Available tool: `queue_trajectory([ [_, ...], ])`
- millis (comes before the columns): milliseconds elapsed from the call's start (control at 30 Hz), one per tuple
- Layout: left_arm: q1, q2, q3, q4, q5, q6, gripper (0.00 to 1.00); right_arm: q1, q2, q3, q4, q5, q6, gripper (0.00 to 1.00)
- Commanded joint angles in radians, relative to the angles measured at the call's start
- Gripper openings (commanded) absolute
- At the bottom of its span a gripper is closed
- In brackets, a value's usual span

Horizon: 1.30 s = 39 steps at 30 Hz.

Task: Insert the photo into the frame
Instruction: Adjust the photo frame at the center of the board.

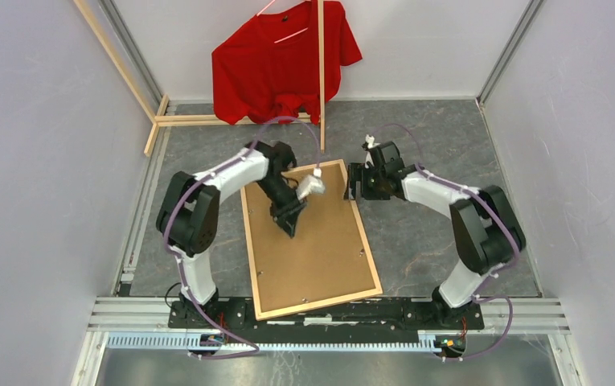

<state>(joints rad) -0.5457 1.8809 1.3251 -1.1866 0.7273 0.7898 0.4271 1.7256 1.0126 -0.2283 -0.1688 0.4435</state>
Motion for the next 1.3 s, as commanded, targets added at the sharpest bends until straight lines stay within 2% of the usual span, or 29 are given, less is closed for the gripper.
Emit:
queue_trajectory([
  [0,0.2,0.005,0.198,0.088,-0.116,-0.065,0.38,-0.001,-0.215,-0.091,-0.038,0.107,-0.001,0.85],
  [100,0.335,0.076,0.295,0.21,-0.205,-0.164,0.35,0.004,-0.375,-0.253,-0.023,0.092,0.026,0.85],
  [200,0.414,0.145,0.361,0.301,-0.286,-0.237,0.33,0.03,-0.527,-0.394,-0.059,0.078,0.049,0.85],
  [367,0.446,0.189,0.351,0.434,-0.33,-0.302,0.33,0.098,-0.737,-0.568,-0.165,0.069,0.094,0.83],
  [500,0.447,0.206,0.322,0.487,-0.329,-0.326,0.32,0.108,-0.825,-0.627,-0.187,-0.006,0.113,0.79],
  [667,0.449,0.215,0.268,0.524,-0.348,-0.32,0.32,0.126,-0.823,-0.635,-0.205,-0.082,0.096,0.71],
  [867,0.449,0.206,0.201,0.554,-0.373,-0.295,0.32,0.135,-0.827,-0.649,-0.211,-0.12,0.077,0.68],
  [1033,0.449,0.205,0.169,0.552,-0.376,-0.277,0.31,0.151,-0.801,-0.673,-0.206,-0.112,0.059,0.62],
  [1267,0.456,0.171,0.097,0.548,-0.384,-0.241,0.29,0.157,-0.71,-0.596,-0.247,0.031,-0.004,0.49],
])
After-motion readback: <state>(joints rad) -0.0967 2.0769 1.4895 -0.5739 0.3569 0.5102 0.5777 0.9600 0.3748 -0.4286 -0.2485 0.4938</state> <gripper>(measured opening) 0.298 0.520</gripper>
